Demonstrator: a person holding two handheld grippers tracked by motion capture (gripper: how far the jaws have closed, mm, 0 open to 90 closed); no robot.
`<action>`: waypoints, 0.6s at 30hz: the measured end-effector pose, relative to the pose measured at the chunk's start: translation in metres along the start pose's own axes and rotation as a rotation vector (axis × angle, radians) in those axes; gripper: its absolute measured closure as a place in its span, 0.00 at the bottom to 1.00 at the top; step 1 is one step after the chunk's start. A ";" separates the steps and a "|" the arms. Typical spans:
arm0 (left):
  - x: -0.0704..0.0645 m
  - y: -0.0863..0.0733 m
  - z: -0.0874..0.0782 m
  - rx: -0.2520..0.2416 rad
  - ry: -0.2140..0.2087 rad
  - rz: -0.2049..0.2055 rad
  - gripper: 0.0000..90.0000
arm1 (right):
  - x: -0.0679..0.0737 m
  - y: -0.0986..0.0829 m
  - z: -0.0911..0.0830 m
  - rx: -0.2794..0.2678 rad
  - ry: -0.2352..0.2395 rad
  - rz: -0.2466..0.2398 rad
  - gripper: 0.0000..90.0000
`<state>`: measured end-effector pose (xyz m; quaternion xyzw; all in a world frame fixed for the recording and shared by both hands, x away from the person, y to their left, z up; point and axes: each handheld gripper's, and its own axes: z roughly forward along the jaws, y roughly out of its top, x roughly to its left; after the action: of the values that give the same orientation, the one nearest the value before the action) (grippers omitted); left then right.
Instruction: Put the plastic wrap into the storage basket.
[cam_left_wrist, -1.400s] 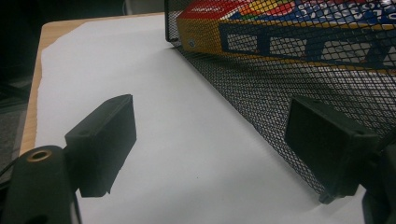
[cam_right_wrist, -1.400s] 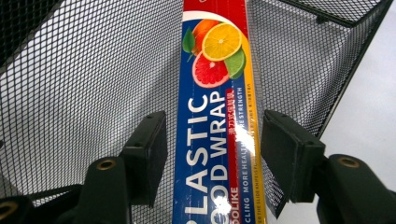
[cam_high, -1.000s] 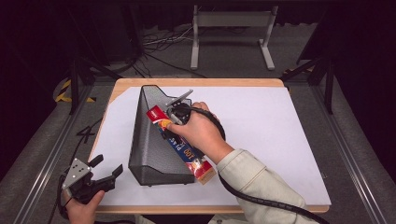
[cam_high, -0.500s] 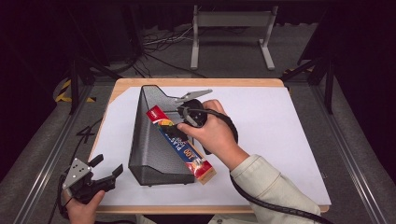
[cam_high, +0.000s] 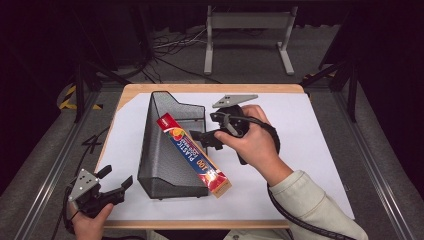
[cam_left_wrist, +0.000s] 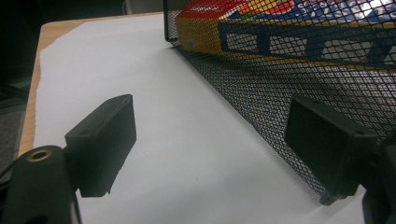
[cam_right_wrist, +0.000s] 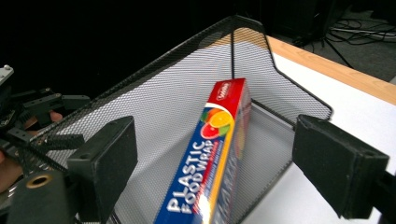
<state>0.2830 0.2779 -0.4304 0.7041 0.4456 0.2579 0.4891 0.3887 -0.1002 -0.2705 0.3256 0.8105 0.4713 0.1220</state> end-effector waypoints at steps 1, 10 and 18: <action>0.000 0.000 0.000 0.002 -0.001 0.003 0.19 | -0.002 -0.001 -0.003 -0.003 0.000 0.000 0.16; -0.001 0.000 0.002 0.003 -0.001 0.009 0.19 | -0.026 -0.015 -0.042 -0.033 -0.038 0.030 0.16; -0.001 0.001 0.003 0.005 -0.002 0.010 0.19 | -0.048 -0.028 -0.072 -0.035 -0.083 0.049 0.15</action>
<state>0.2853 0.2757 -0.4309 0.7079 0.4423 0.2583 0.4864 0.3773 -0.1899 -0.2618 0.3627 0.7881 0.4742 0.1497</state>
